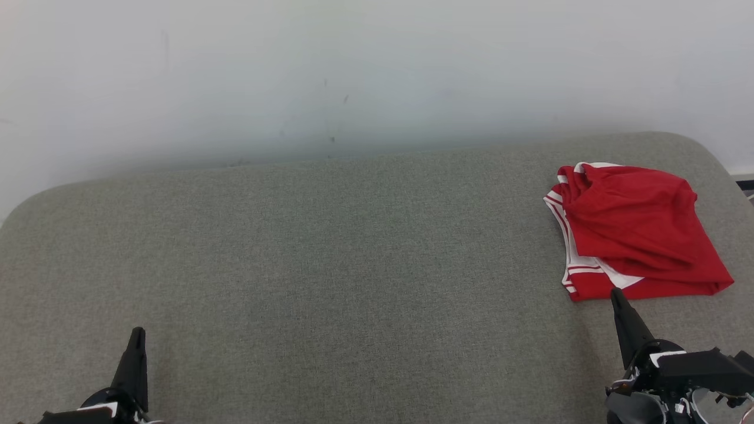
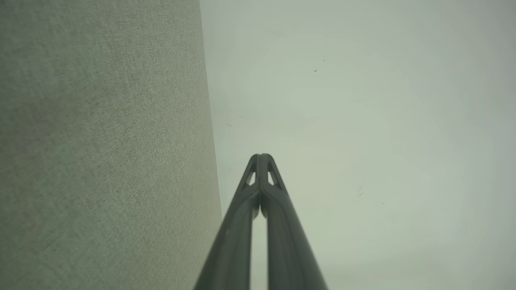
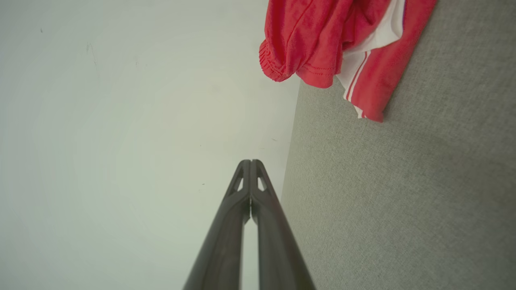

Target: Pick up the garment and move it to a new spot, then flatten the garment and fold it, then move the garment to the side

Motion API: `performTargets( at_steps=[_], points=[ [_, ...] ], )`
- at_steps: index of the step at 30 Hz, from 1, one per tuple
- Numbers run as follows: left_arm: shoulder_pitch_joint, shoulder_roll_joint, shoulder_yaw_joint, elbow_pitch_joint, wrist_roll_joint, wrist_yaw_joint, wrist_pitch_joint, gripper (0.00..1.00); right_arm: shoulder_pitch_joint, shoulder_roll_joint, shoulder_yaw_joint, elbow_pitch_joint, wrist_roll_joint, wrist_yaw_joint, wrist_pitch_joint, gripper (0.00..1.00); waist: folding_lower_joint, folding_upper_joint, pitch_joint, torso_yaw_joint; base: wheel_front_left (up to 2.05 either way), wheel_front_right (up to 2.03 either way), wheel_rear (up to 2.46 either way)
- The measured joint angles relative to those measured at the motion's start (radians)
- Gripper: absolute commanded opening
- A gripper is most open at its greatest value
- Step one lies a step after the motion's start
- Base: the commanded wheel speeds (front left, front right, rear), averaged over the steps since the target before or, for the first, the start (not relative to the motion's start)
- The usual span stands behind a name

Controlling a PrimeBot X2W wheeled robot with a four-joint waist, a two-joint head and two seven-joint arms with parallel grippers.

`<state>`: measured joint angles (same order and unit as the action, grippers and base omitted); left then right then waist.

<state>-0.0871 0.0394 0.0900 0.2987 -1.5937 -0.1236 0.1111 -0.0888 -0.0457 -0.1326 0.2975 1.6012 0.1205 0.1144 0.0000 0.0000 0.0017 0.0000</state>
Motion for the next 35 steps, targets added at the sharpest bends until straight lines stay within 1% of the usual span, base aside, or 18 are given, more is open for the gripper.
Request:
performTargets(
  at_steps=[35],
  points=[
    [0.000, 0.000, 0.000, -0.001, 0.000, 0.000, 0.000, 0.00, 0.000, 0.000, 0.000, 0.000, 0.000, 0.000, 0.000, 0.00, 0.0000, 0.0000, 0.000, 0.000, 0.00, 0.00, 0.00]
  ],
)
